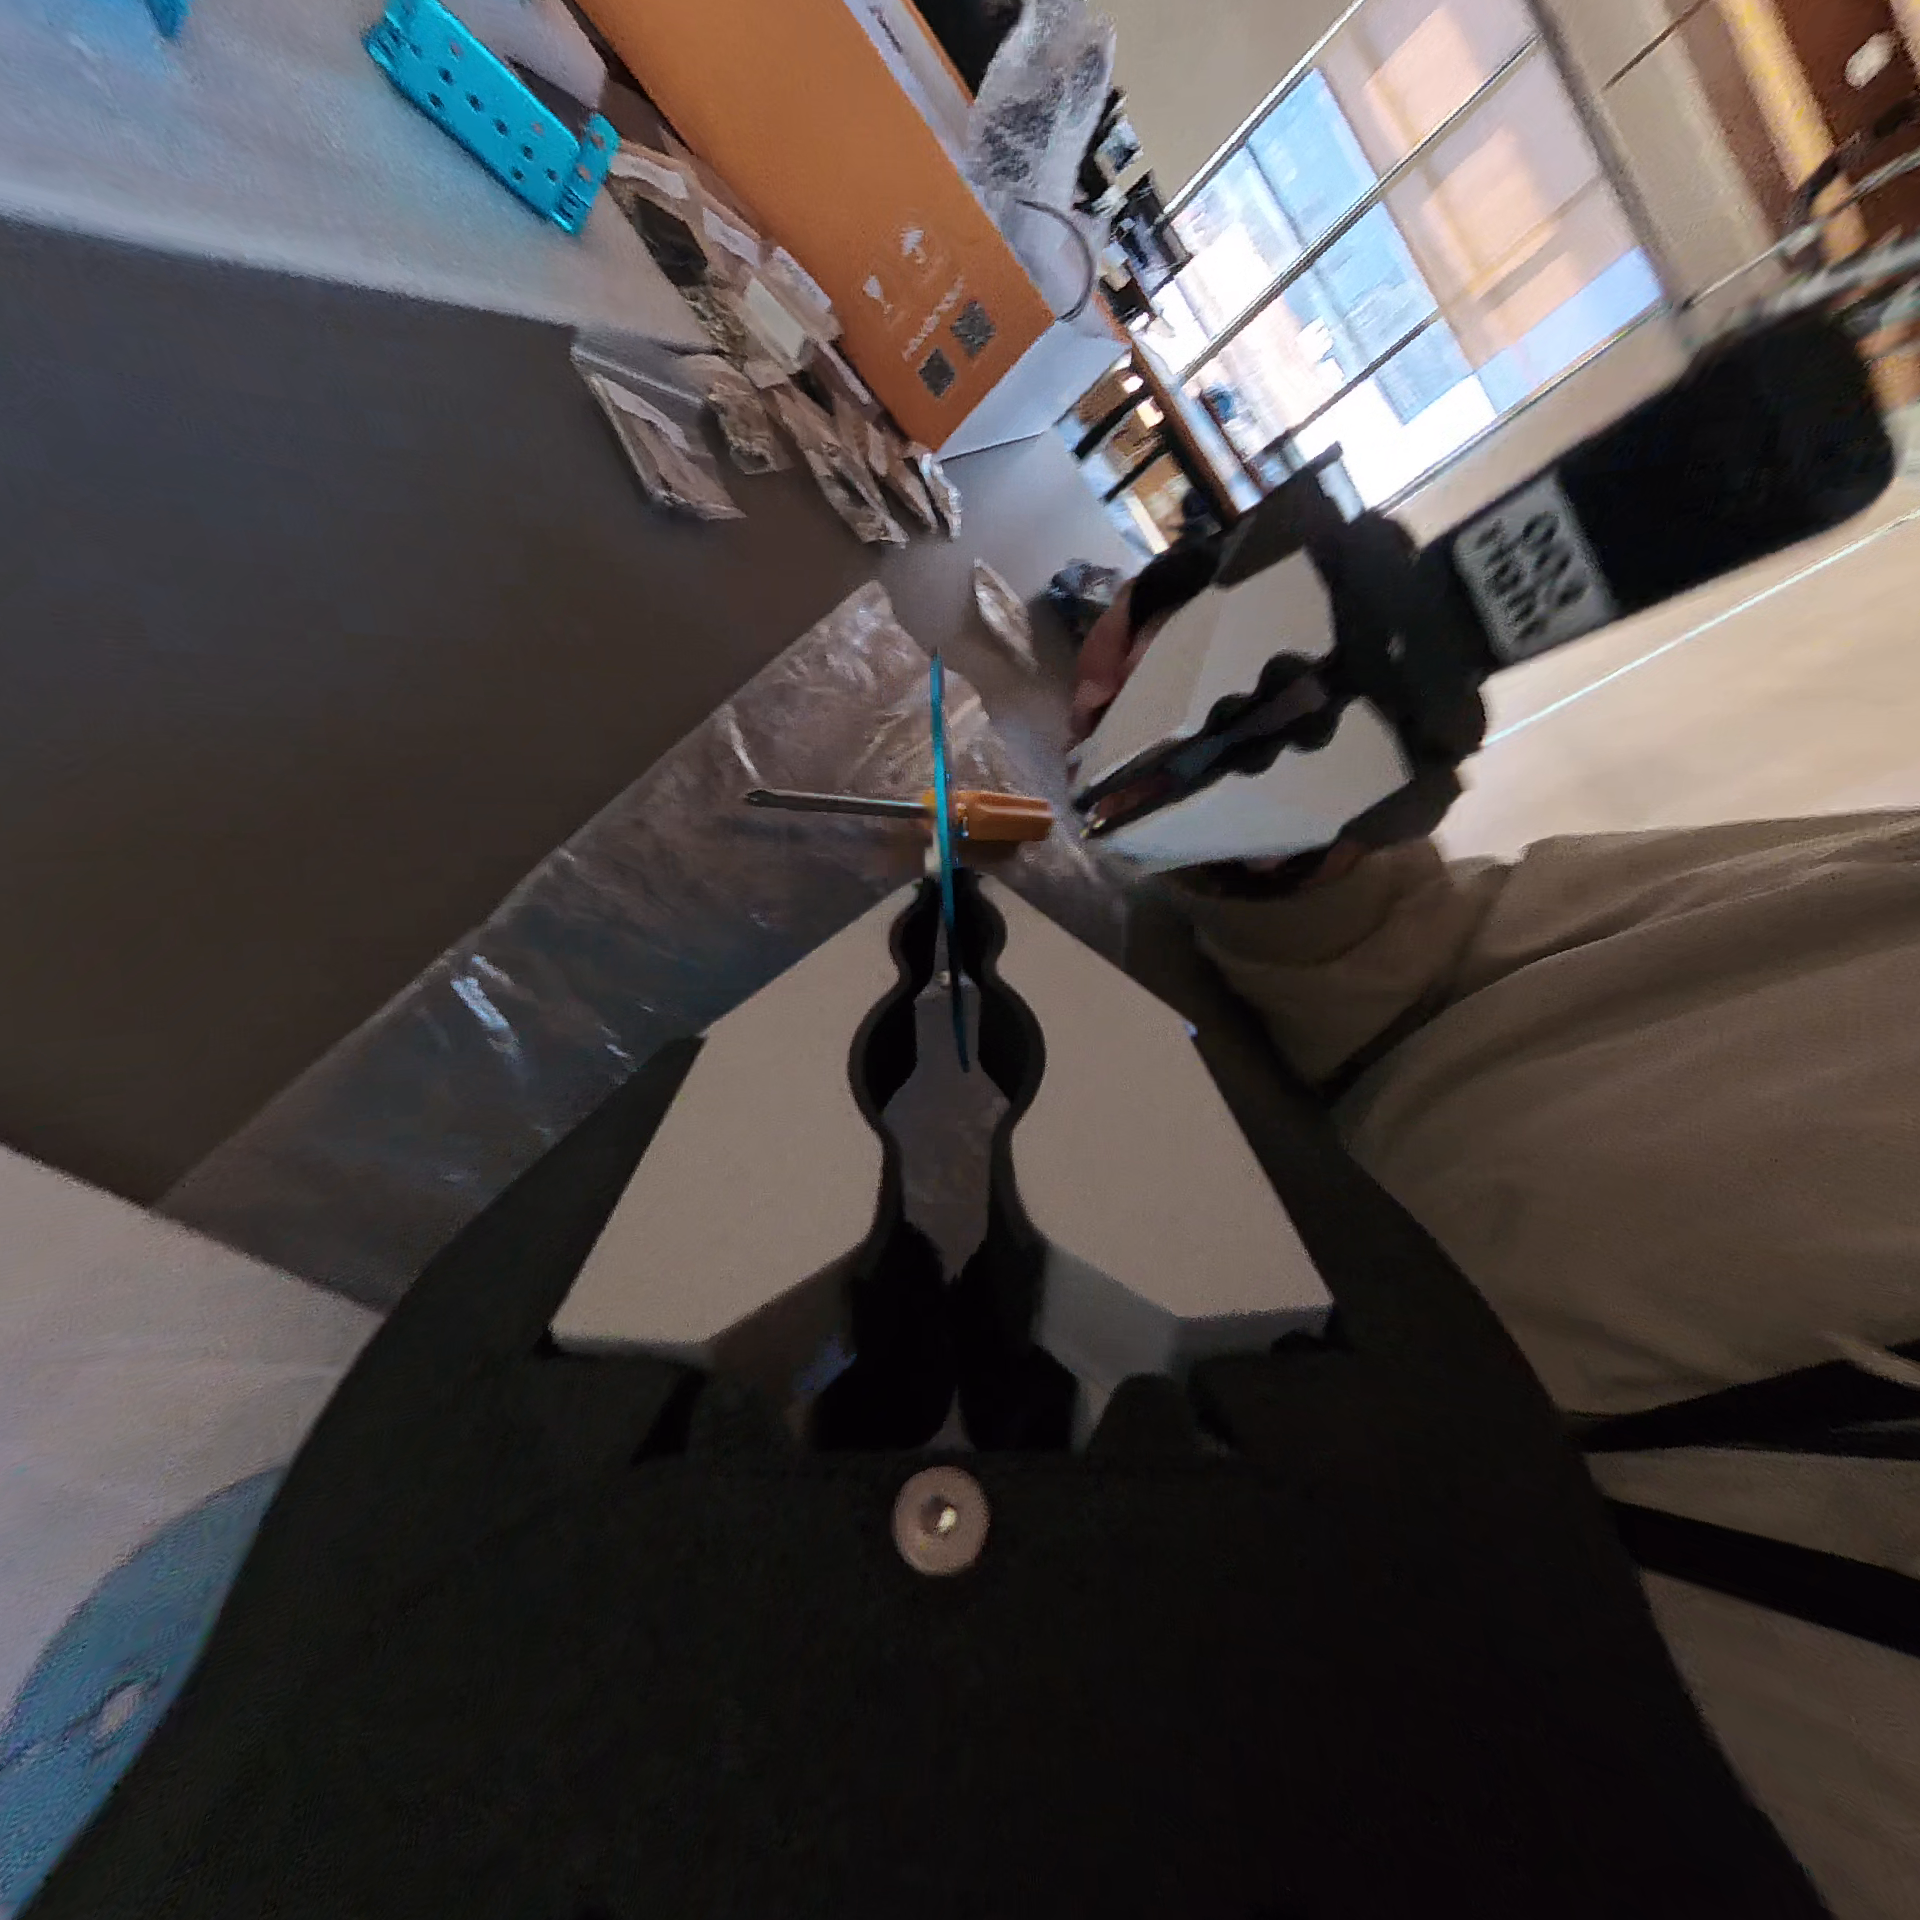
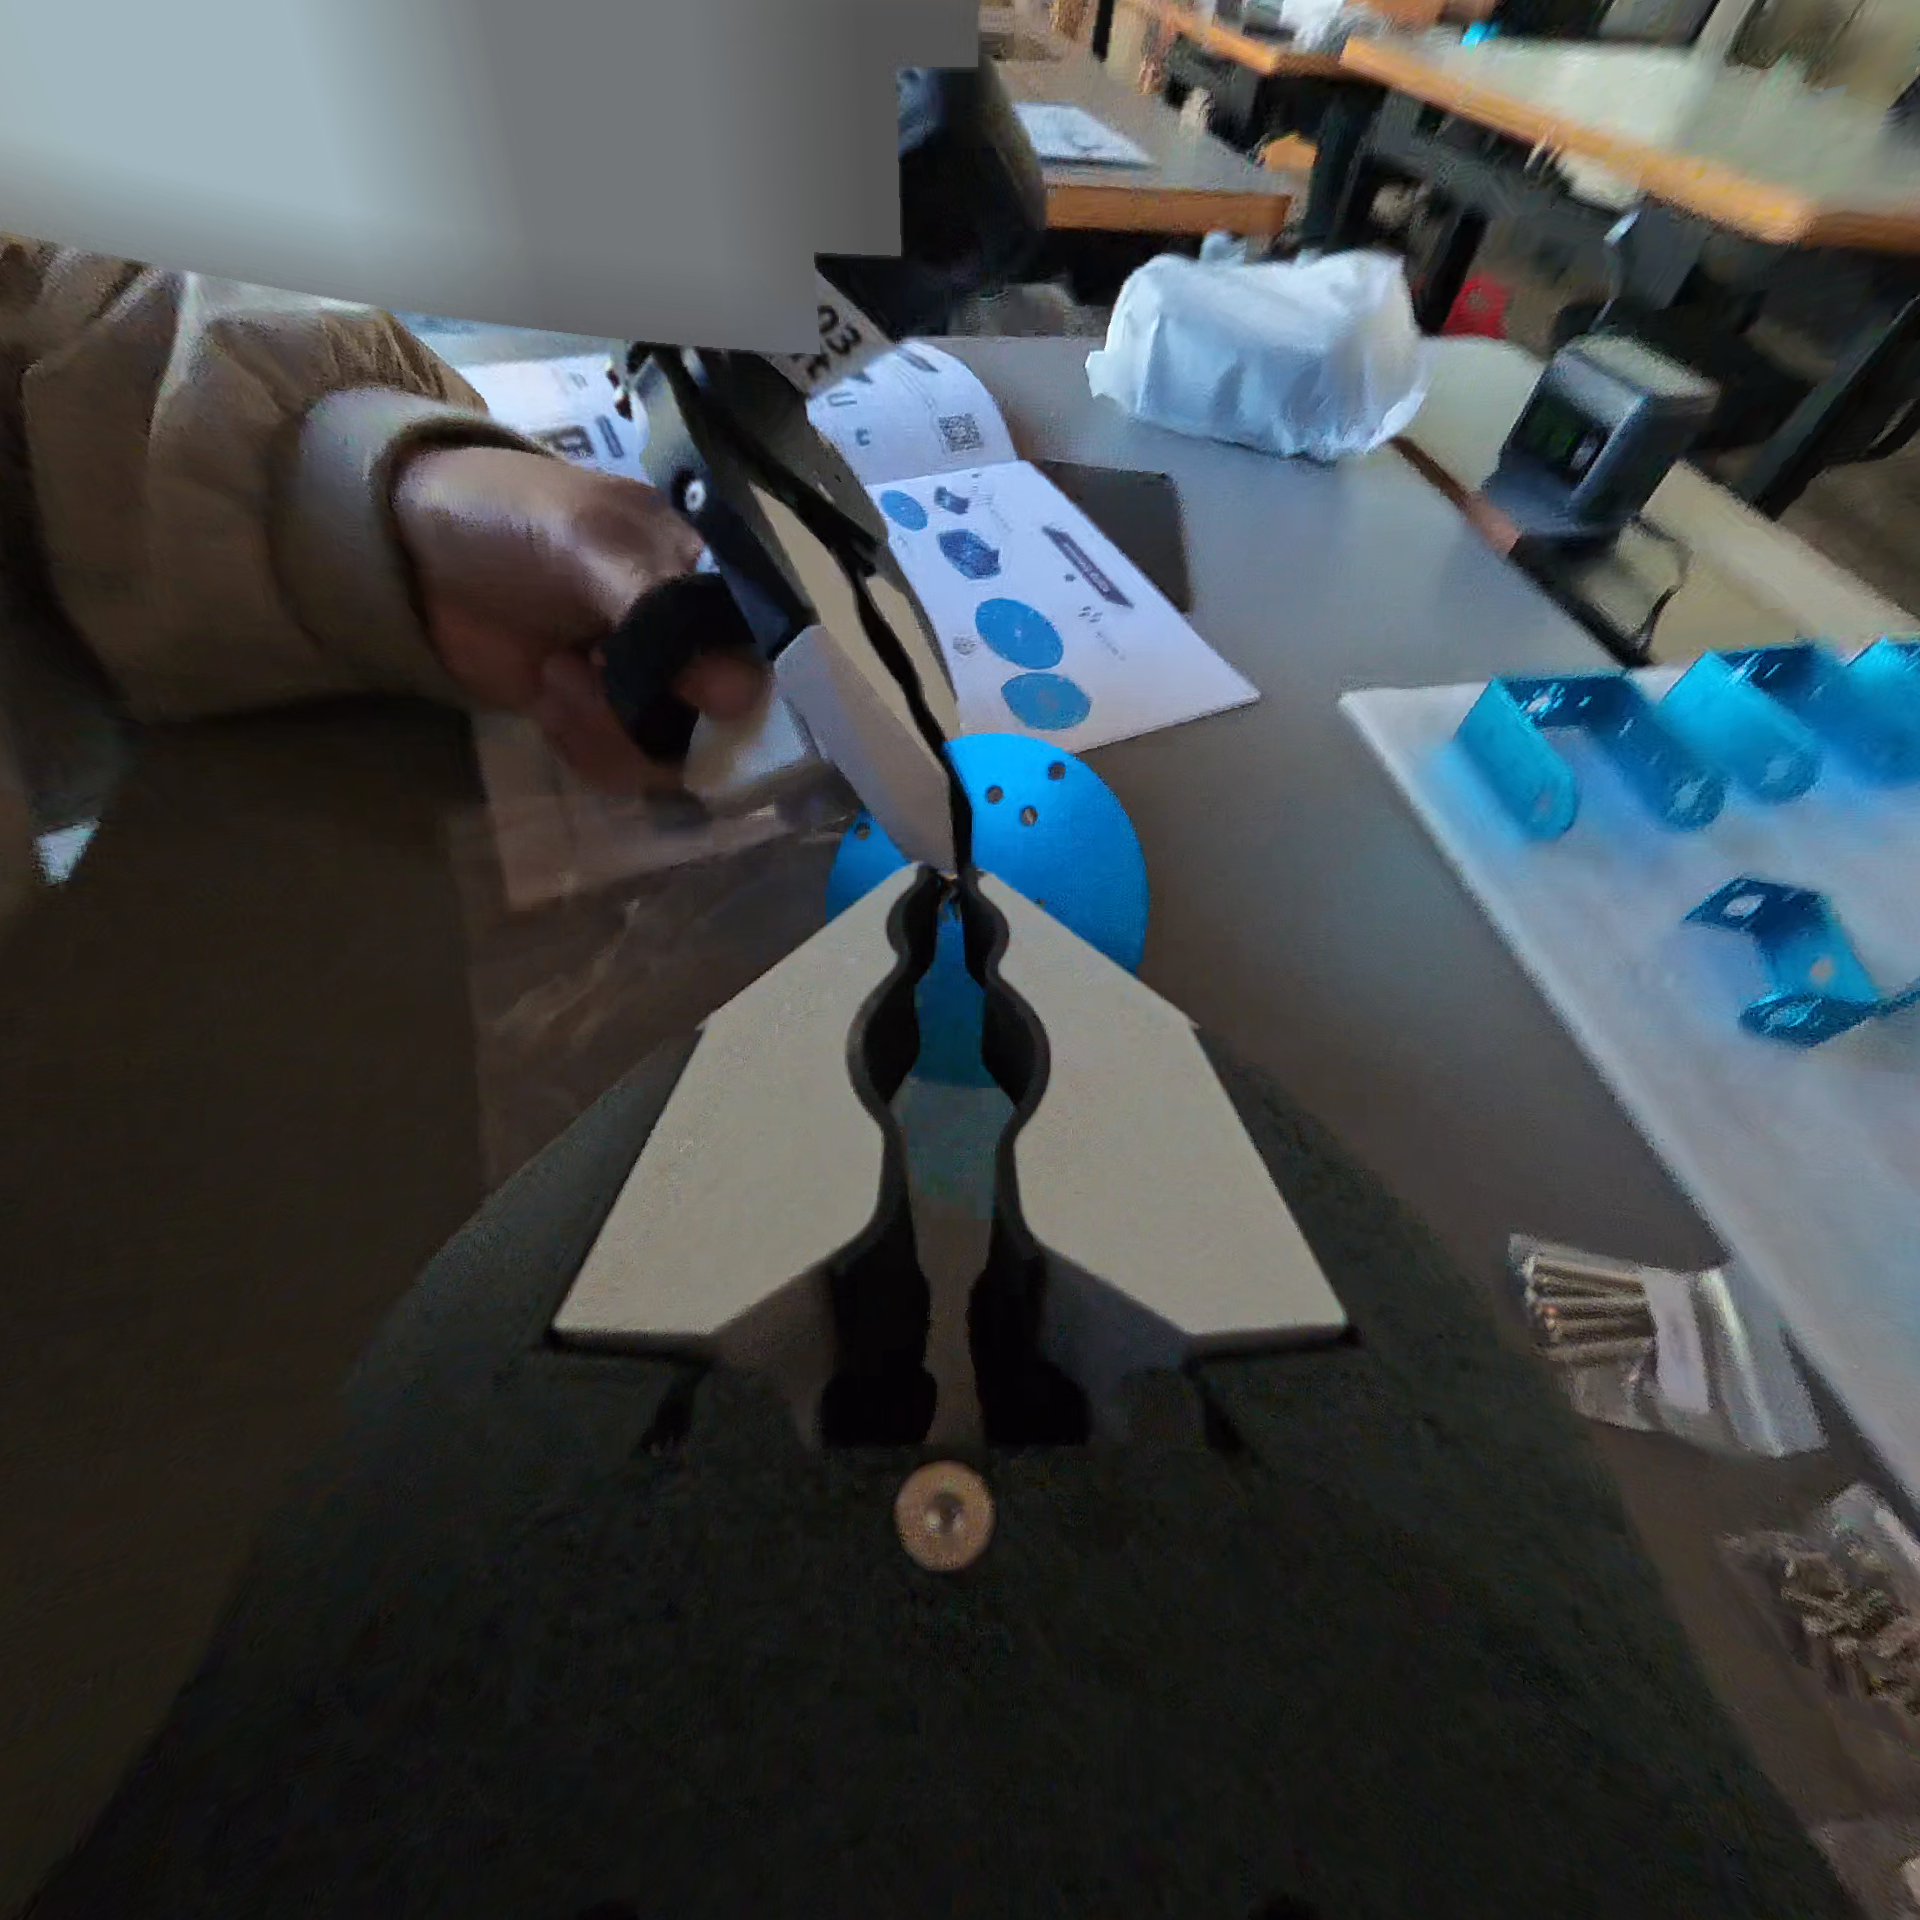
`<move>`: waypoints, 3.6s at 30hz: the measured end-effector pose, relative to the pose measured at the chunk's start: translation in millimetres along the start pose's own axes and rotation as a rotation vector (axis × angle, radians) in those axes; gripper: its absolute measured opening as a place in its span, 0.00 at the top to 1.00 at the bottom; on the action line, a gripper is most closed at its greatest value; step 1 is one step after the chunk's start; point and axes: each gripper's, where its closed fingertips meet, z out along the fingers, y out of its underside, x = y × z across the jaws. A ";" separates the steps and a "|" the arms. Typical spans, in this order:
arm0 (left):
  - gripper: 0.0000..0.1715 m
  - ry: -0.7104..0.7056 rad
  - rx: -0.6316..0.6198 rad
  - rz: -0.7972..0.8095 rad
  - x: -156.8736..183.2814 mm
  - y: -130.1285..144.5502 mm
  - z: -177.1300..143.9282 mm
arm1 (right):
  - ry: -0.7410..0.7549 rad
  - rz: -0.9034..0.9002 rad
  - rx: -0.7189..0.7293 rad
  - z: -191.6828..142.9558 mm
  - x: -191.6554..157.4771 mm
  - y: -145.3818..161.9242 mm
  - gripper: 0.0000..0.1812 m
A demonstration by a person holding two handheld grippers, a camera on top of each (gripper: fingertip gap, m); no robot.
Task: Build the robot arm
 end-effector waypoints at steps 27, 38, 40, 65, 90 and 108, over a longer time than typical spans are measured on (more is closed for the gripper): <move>0.98 0.104 0.032 -0.088 10.3 -3.8 -1.6 | 0.180 -0.227 0.005 15.4 -2.7 4.1 0.99; 0.98 0.324 0.112 -0.312 28.8 -17.7 -9.6 | 0.309 -0.447 0.141 8.2 -5.7 -20.5 0.99; 0.98 0.305 0.111 -0.299 26.1 -17.3 -9.6 | 0.317 -0.458 0.118 10.2 -4.2 -18.3 0.99; 0.98 0.249 0.110 -0.473 3.1 -12.0 -7.2 | 0.246 -0.155 -0.090 21.1 0.0 5.6 0.98; 0.98 0.217 0.102 -0.537 3.6 -4.8 -8.0 | 0.193 -0.007 -0.256 23.3 -4.6 10.8 0.98; 0.98 0.277 0.103 -0.626 4.2 -2.5 -6.0 | 0.193 0.001 -0.234 23.2 -4.6 8.8 0.95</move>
